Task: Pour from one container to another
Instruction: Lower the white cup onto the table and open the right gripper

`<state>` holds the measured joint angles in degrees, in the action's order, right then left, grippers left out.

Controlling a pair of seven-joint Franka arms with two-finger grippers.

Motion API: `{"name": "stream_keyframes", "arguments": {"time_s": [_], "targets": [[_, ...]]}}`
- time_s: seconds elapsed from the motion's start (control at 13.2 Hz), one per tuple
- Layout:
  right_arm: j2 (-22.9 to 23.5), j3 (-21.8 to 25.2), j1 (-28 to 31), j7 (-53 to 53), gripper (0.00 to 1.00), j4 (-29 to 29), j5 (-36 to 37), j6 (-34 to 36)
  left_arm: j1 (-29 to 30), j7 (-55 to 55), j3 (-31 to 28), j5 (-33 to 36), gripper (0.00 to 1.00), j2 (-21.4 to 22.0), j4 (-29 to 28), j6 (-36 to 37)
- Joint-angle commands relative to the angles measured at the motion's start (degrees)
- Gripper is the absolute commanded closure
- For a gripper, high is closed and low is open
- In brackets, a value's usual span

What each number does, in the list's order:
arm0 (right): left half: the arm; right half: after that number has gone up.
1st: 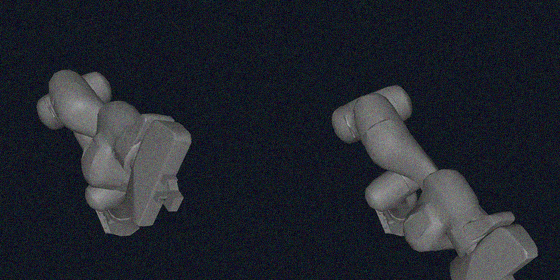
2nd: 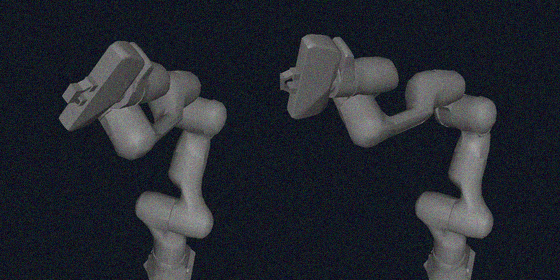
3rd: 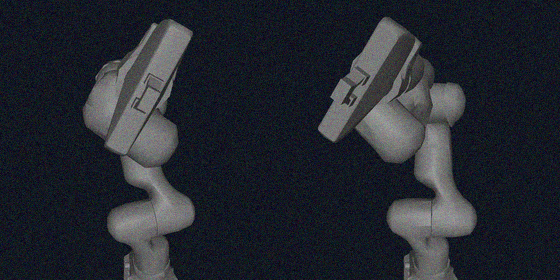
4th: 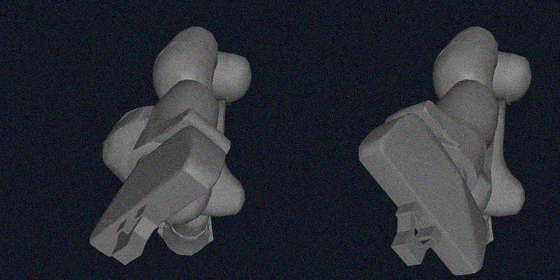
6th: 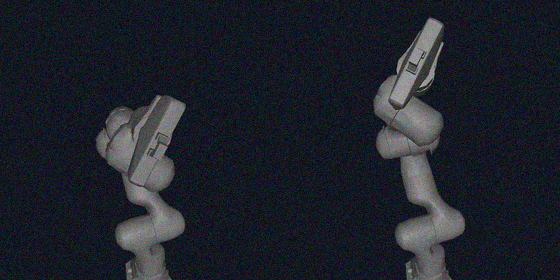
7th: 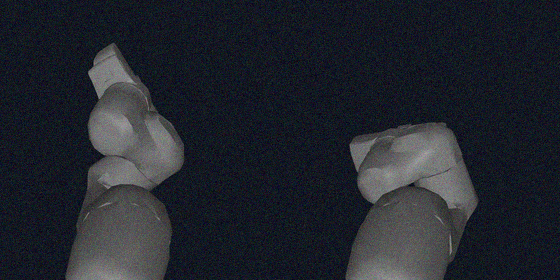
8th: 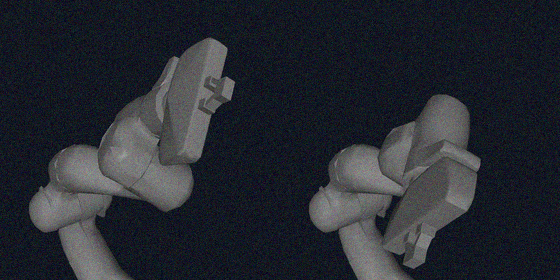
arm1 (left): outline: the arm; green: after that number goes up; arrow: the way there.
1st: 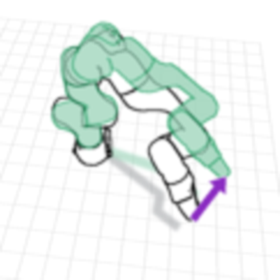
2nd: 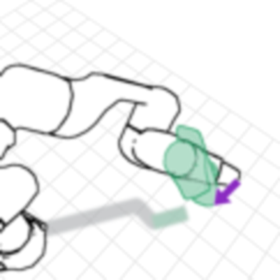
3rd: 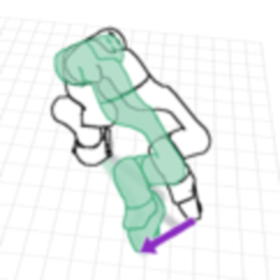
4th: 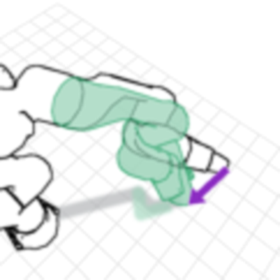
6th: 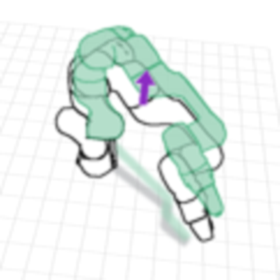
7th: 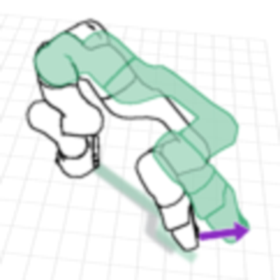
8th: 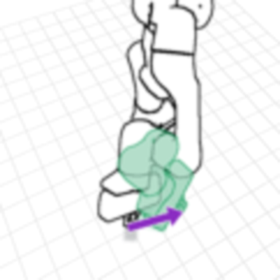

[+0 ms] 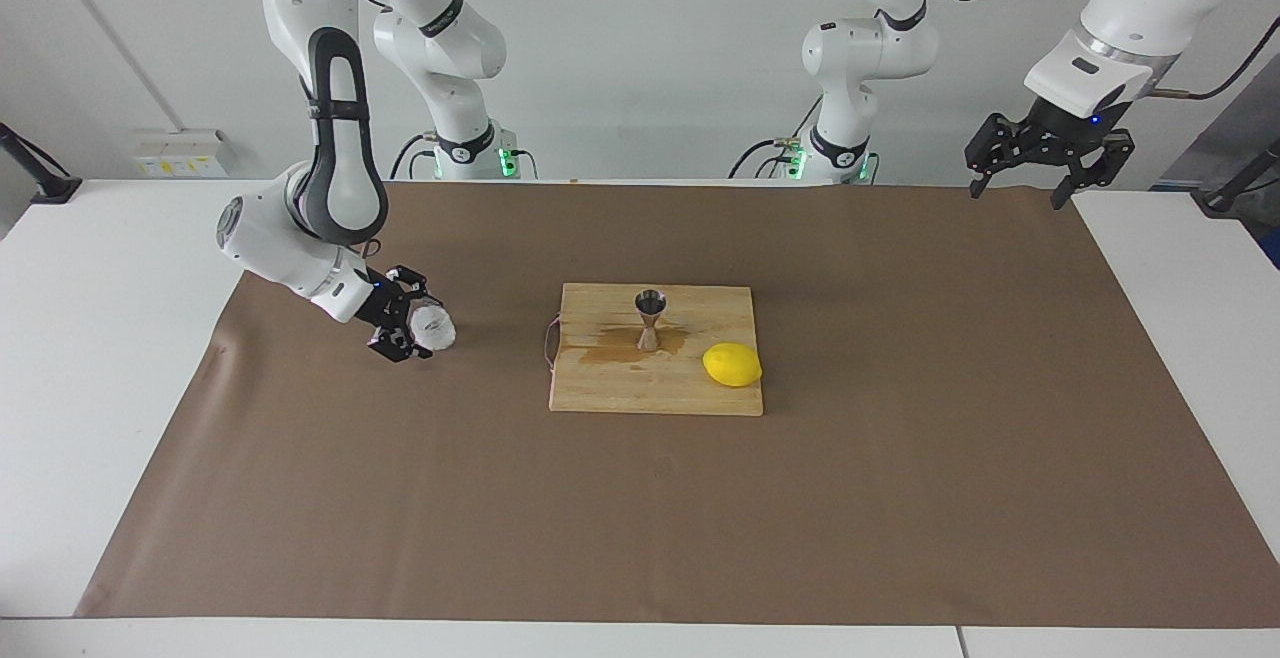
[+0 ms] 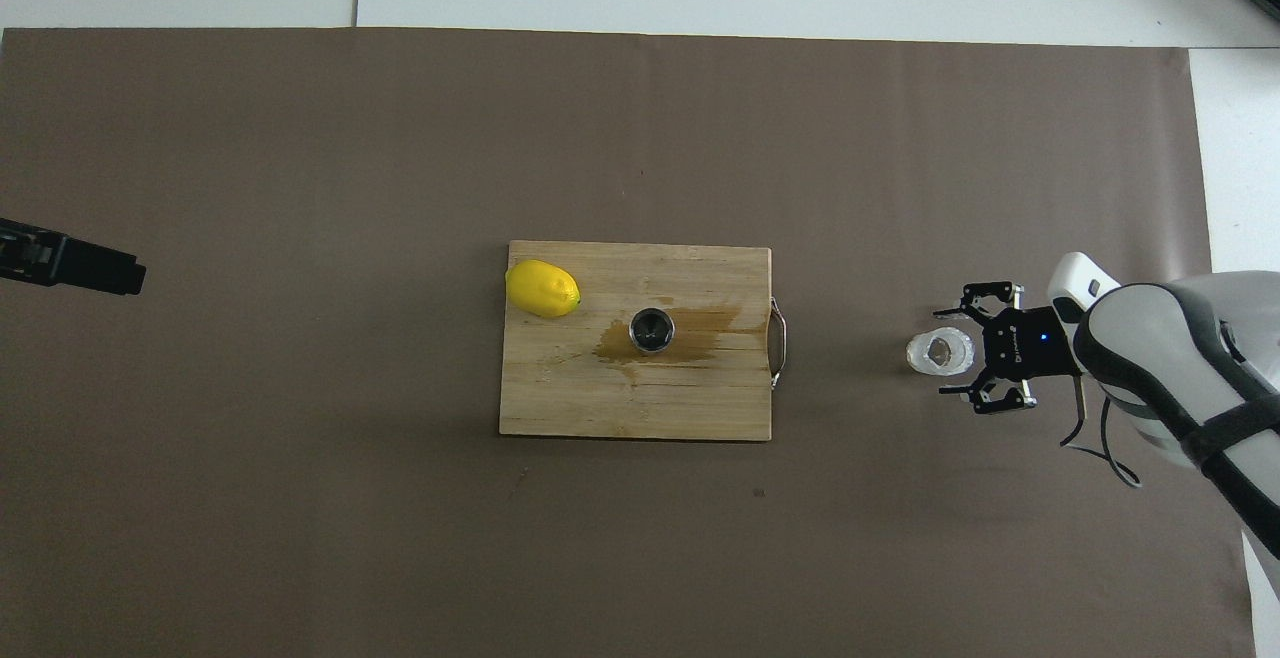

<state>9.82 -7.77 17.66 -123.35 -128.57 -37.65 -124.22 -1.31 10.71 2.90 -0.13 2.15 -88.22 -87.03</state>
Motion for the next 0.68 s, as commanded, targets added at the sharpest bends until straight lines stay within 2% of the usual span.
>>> {"name": "stream_keyframes", "arguments": {"time_s": [0.0,0.3,0.61], "targets": [[-5.32,-0.67,3.60,-0.41,0.00,-0.63,-1.90,4.14,-0.89,0.02,-0.44,0.93,0.00,-0.13,-0.02,-0.86],[-9.19,-0.58,4.58,9.84,0.00,0.34,0.73,8.20,-0.89,0.02,-0.44,0.93,0.00,-0.13,-0.02,-0.87],[-13.76,-1.10,1.26,32.76,0.00,0.78,8.02,7.59,-0.89,0.02,-0.44,0.93,0.00,-0.13,-0.02,-0.95]]}}
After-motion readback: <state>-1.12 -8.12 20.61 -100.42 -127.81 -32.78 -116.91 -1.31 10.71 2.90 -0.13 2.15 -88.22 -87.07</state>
